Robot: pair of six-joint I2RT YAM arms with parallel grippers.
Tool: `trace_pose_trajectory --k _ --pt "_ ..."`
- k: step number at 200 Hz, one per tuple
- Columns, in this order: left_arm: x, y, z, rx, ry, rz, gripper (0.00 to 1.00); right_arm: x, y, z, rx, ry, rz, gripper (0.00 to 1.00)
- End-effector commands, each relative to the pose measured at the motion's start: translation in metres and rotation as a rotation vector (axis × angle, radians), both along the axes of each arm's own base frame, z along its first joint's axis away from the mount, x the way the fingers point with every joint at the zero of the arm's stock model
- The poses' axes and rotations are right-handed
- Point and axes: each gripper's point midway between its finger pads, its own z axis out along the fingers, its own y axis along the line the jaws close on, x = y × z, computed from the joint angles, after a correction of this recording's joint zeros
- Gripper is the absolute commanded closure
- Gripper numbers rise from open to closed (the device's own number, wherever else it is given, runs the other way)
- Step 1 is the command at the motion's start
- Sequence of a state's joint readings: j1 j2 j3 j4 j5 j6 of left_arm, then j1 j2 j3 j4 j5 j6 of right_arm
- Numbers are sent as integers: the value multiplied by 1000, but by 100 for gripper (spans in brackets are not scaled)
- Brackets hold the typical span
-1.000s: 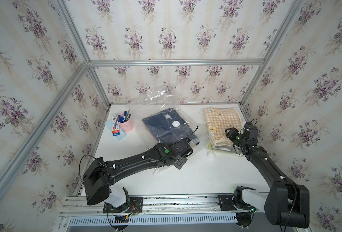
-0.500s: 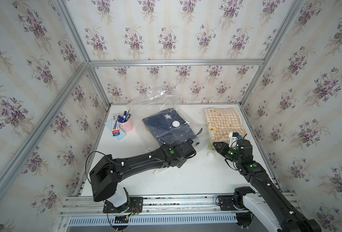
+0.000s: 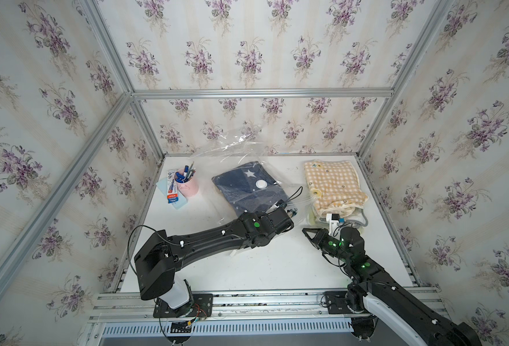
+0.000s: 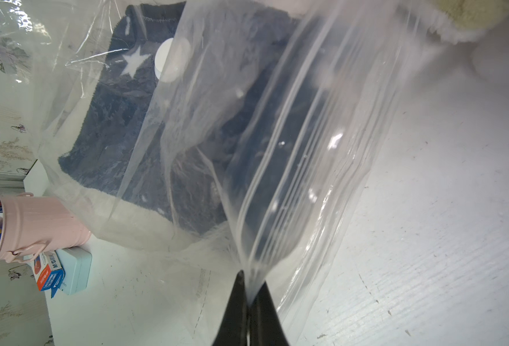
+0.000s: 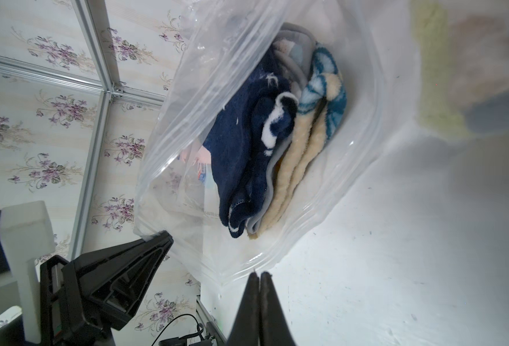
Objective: Take the blanket out of the vacuum bag
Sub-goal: Open the vacuum bag at the center of the board.
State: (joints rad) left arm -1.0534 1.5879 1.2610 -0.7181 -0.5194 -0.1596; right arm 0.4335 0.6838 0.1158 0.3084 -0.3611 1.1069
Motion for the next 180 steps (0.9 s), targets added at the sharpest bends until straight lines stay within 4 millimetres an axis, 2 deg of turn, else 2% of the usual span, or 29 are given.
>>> trace_pose_trajectory --k 1,46,94,117,121,126,145,180 --pt "3 2 12 -12 -27 14 100 8 4 24 90 -72 -19 93" --pt "3 1 26 -56 -38 14 100 2 14 23 157 -74 13 92" --pt "1 0 31 -112 -21 23 100 -3 26 35 237 -97 60 90" --pt "0 -1 34 -144 -15 29 100 0 27 32 251 -72 31 89" --pt "0 -1 34 -149 -14 30 100 1 26 30 250 -64 18 89" --pt "-1 -1 35 -155 -13 31 100 -5 34 29 253 -52 45 86" --pt "-1 -3 38 -179 -9 30 100 -2 35 19 247 -8 1 82" --pt "-2 -5 38 -199 -2 34 100 6 43 17 232 7 -39 75"
